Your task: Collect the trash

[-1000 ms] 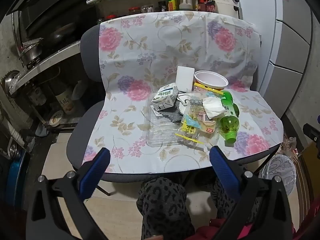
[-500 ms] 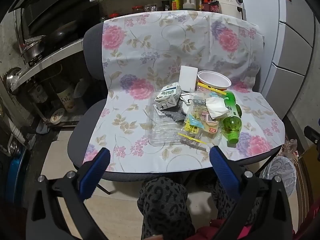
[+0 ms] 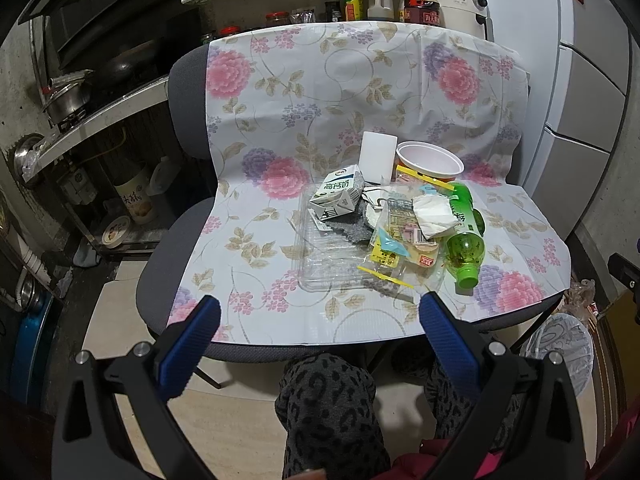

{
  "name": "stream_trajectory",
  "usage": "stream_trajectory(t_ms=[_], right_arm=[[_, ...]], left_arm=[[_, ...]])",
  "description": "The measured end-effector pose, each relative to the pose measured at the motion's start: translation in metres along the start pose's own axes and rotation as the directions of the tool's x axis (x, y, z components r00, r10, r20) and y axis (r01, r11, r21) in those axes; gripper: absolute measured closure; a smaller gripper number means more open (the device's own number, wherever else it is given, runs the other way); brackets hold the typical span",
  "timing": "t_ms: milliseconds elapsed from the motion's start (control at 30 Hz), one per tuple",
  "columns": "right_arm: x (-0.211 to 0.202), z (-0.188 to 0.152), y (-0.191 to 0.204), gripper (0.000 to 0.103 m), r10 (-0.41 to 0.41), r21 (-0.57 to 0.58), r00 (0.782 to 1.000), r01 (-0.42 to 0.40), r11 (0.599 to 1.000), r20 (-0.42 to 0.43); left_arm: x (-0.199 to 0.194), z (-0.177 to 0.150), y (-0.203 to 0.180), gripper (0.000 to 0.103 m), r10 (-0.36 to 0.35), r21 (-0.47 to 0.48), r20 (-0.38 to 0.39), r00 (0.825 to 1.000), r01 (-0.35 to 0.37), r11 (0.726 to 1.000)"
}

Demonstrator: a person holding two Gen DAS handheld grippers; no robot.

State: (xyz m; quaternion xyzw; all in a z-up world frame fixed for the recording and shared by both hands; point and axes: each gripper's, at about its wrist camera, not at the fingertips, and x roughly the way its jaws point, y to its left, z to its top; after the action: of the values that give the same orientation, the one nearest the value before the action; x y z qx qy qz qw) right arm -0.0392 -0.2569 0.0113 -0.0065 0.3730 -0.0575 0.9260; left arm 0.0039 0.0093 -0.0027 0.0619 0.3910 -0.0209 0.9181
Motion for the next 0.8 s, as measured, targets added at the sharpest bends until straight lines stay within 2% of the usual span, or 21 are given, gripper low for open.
stream_trajectory(t_ms=[800], right_arm=[[0.0007,-0.0009,-0.0013,0.006,-0.001,0.0,1.0,0.001,1.0,-0.001]], left_arm=[[0.001,-0.0005,0.0068,0.007,0.002,-0.004,-0.001,1.0,-0.002,1.0]])
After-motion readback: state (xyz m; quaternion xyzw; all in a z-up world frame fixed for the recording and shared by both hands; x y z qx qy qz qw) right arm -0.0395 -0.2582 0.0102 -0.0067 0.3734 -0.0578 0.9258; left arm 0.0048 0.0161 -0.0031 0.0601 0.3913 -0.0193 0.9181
